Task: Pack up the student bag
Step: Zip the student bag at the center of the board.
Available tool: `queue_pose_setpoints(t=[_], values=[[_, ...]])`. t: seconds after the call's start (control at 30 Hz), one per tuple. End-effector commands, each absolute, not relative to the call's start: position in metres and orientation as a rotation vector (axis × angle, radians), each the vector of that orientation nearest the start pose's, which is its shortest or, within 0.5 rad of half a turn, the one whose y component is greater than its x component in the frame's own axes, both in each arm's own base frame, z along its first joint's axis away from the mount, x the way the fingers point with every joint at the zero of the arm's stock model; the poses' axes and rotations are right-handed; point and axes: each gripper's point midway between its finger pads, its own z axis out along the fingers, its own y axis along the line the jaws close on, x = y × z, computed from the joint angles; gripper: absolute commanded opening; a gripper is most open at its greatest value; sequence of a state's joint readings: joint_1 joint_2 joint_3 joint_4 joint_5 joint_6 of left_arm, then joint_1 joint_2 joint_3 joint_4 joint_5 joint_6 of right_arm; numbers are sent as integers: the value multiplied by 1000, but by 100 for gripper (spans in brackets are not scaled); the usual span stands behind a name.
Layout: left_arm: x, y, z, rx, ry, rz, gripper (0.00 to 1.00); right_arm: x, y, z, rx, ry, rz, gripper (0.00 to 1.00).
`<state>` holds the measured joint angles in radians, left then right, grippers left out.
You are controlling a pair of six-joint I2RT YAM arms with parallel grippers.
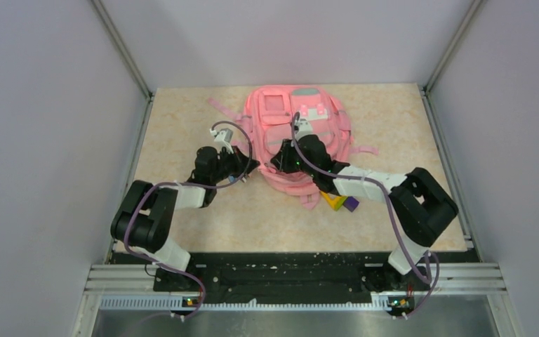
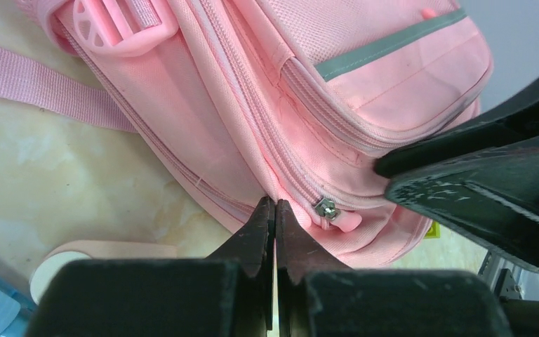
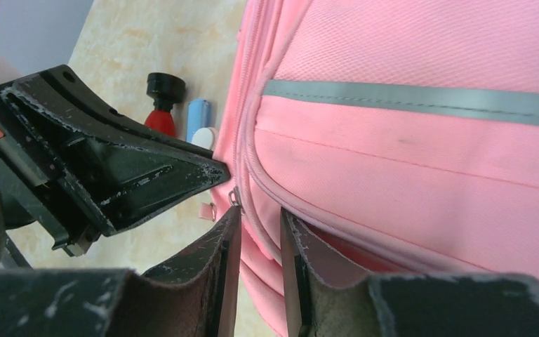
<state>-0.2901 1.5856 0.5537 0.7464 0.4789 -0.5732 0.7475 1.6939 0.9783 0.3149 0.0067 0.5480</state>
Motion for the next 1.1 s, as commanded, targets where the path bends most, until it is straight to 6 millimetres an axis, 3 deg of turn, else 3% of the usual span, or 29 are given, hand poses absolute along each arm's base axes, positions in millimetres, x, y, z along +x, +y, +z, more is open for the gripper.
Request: queue_pose_setpoints(t=[0.0, 0.23, 0.6, 1.07], values=[[348, -219, 116, 116, 1942, -1084, 0, 353, 328, 174, -154, 1902, 777, 26], [351, -218, 116, 87, 1950, -1076, 0, 331, 320, 172, -130, 1866, 761, 29], [351, -217, 119, 74, 1944, -1076, 0, 304, 336, 164, -142, 1800, 789, 36], [350, -217, 121, 74, 1939, -1080, 0, 318, 351, 143, -119, 1814, 766, 38]])
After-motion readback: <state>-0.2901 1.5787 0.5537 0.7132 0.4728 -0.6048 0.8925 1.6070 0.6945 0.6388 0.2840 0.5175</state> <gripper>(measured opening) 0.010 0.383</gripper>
